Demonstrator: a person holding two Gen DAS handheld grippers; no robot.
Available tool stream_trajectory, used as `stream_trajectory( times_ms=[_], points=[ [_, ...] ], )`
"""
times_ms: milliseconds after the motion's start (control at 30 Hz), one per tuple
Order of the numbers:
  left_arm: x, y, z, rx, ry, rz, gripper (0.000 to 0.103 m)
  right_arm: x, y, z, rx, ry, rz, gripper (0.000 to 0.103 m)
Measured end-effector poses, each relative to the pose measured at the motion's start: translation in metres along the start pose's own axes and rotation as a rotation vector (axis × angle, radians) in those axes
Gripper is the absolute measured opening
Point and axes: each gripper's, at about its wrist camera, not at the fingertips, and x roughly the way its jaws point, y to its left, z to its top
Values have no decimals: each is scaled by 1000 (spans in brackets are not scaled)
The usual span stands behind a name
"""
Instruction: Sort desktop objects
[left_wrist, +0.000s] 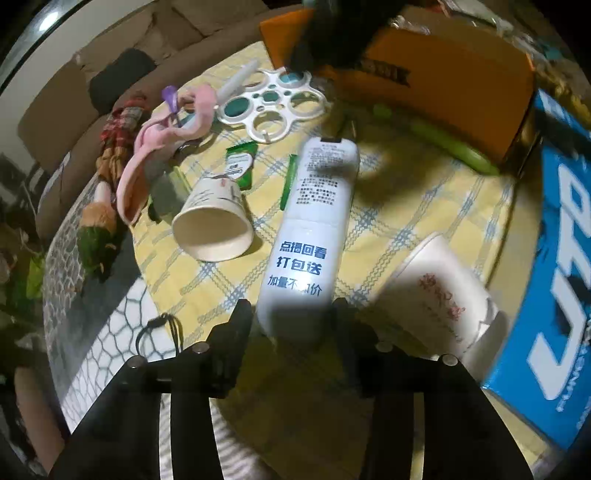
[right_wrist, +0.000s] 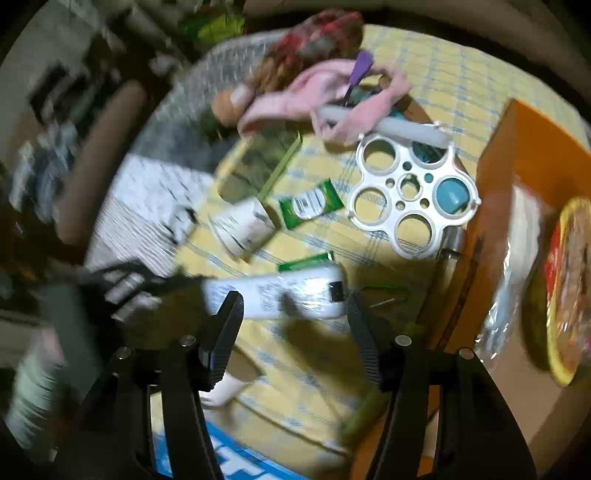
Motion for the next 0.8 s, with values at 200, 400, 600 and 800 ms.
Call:
stream_trajectory(
  times_ms=[200, 400, 600, 800],
  points=[
    [4, -8, 9, 109, -19, -2, 43, -92, -18, -15, 29, -188, 19, 63],
    [12, 54, 19, -389, 72, -313, 42, -133, -29, -23, 50, -243, -10, 65],
    [30, 105, -26, -1082, 50, -906, 41, -131, -32, -26, 83, -265, 118, 65],
    [37, 87, -79, -1432, -31, -1161, 43, -107, -26, -30, 99, -249, 171, 66]
  ],
)
